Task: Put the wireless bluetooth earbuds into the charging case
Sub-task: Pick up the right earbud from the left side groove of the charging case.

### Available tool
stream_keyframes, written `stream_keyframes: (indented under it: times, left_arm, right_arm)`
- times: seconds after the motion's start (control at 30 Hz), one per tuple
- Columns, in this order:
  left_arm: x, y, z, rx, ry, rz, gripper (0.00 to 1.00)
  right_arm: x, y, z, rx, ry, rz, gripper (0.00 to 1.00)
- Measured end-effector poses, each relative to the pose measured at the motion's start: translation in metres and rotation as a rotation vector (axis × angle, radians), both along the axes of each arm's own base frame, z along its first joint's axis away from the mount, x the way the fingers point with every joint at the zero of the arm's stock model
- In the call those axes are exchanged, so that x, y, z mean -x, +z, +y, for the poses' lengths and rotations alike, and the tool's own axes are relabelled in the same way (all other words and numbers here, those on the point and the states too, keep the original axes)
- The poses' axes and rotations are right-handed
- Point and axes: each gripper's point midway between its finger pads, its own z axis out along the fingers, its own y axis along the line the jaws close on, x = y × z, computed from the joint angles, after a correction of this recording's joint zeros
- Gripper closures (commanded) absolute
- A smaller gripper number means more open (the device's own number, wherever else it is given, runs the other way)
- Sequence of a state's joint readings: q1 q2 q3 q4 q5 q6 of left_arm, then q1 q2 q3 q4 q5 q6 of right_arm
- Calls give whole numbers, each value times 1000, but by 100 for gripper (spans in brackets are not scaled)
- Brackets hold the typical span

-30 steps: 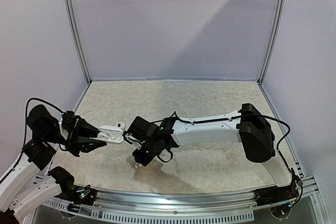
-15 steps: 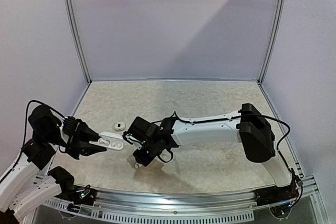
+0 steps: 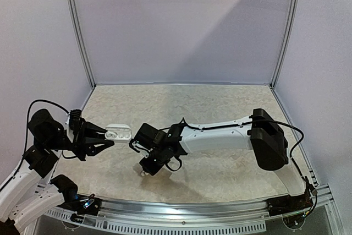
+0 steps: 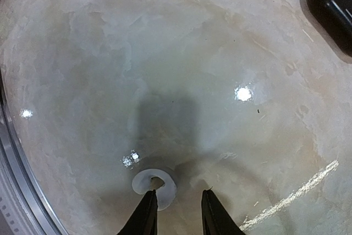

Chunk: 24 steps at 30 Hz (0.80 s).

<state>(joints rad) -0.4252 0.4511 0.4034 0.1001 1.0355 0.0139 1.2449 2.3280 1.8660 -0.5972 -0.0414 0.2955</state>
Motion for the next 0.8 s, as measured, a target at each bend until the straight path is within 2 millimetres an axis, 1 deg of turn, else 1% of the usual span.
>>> stream_keyframes:
  times: [0.1,0.27,0.37,0.43,0.5,0.8]
  left_arm:
    - [-6,2,0,9,31,16,100]
    - [-11,6,1,26,59,29,100]
    - [-7,10,3,32,56,-10,100]
    - [-1,13,4,33,51,-76,100]
    - [2,12,5,21,42,-108,100]
    - [13,5,2,-2,-37,-112,100]
  right_arm:
    - [1,-3,-2,7,0,4,75]
    - [0,-1,2,-15,-11,13,75]
    - [0,1,4,-27,-14,17,75]
    - [0,1,5,-29,-14,18,75]
    - [0,1,5,-31,-14,18,74]
    - [0,2,6,-34,-13,16,73]
